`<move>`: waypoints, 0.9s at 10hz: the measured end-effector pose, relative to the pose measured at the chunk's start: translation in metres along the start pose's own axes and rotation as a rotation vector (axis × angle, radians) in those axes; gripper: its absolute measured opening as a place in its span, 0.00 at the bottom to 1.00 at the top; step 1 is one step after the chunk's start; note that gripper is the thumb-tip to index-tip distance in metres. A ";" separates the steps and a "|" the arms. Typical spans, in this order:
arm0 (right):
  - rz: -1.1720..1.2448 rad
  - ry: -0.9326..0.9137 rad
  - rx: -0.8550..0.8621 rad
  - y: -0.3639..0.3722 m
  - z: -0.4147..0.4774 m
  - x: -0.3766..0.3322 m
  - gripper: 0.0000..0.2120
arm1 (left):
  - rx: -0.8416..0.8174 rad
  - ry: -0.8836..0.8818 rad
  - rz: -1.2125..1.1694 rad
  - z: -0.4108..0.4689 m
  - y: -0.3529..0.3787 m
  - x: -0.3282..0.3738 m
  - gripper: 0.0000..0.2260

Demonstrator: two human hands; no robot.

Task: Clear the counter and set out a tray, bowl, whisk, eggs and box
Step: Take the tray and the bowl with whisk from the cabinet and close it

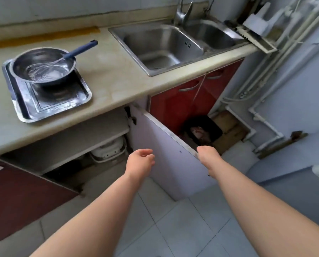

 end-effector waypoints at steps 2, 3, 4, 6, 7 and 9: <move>-0.221 -0.068 -0.063 0.008 0.021 0.029 0.18 | 0.010 -0.069 -0.047 -0.010 0.036 -0.053 0.10; -0.326 -0.154 -0.103 0.012 0.026 0.027 0.18 | 0.018 -0.095 -0.062 -0.018 0.042 -0.070 0.10; -0.282 -0.166 -0.141 0.017 0.015 0.024 0.22 | 0.028 -0.111 -0.066 -0.028 0.039 -0.083 0.11; -0.203 -0.203 -0.309 0.074 -0.010 0.017 0.07 | 0.065 -0.128 -0.068 -0.047 0.017 -0.099 0.10; -0.199 -0.271 -0.391 0.110 -0.031 0.008 0.10 | 0.086 -0.155 -0.075 -0.053 -0.004 -0.111 0.10; -0.114 -0.288 -0.367 0.168 -0.061 -0.022 0.27 | 0.182 -0.148 -0.126 -0.063 -0.071 -0.120 0.06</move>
Point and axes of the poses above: each hand's wrist, its own z-axis towards the middle knuckle, its own y-axis out of the palm, x = y × z, the point moved 9 cm from there along z, towards the middle knuckle, and after that the axes turned 7 degrees about -z, right-handed, at the moved point
